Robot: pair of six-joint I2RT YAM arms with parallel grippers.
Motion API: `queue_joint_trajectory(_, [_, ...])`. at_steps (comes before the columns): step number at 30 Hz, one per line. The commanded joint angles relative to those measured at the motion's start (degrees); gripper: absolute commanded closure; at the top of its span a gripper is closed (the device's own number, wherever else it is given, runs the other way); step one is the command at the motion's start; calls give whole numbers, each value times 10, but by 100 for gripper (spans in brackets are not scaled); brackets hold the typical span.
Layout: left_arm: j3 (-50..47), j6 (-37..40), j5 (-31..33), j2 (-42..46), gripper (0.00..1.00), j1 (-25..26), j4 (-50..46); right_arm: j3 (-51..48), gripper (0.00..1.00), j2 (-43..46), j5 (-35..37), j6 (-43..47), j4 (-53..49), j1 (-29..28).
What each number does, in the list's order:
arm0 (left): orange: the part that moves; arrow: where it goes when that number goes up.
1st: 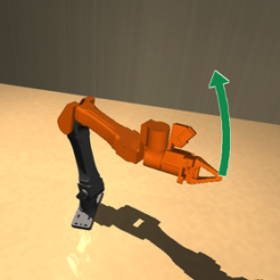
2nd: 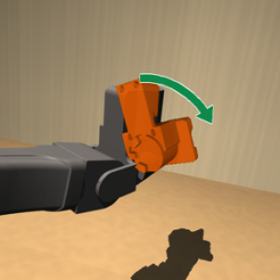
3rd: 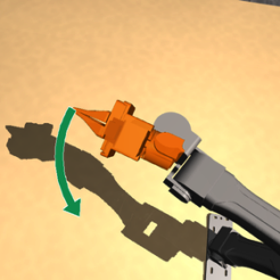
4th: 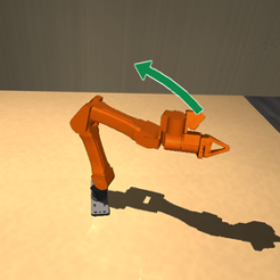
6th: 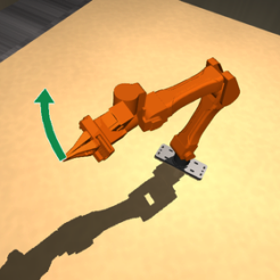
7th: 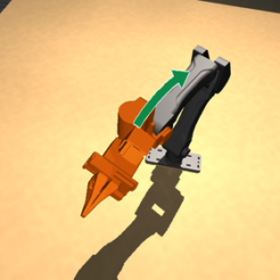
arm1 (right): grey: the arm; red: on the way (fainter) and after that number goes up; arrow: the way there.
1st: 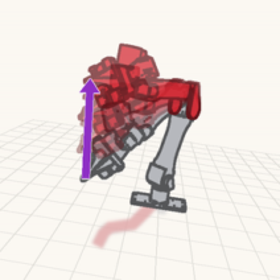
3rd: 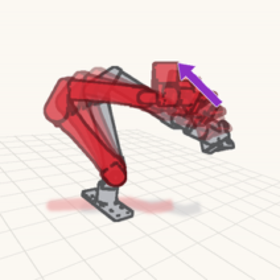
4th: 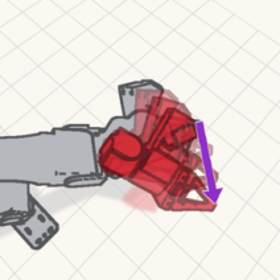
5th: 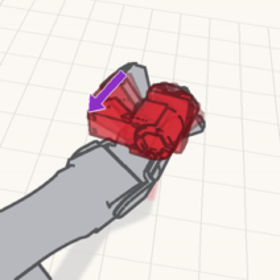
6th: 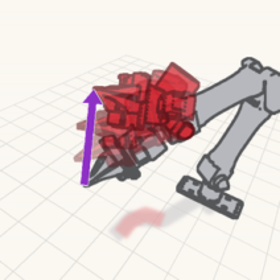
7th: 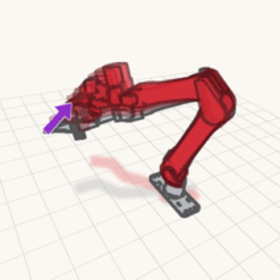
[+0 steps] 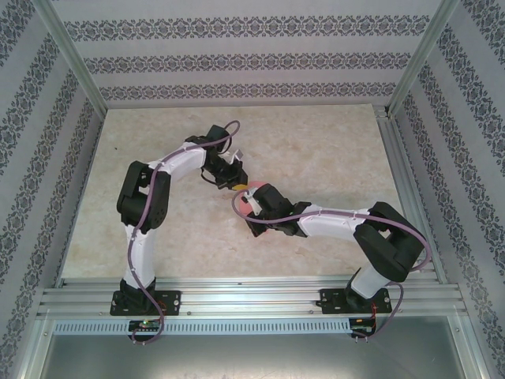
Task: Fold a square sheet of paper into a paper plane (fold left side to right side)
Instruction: Third fold the triangle at the center of the table.
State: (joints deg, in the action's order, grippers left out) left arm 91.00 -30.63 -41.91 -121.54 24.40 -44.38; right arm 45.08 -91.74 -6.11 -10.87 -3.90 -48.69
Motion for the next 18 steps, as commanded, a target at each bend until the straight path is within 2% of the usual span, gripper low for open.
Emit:
queue_joint_trajectory(1, [27,24,-14,-19,91,19,22,-9,100,10,-19,-13,25,7])
queue_joint_trajectory(7, [24,38,27,-49,93,23,10,-18,100,9,-50,-34,39,36])
queue_joint_trajectory(18, [-9,56,73,-69,95,30,4,16,100,-21,-89,-37,2,88])
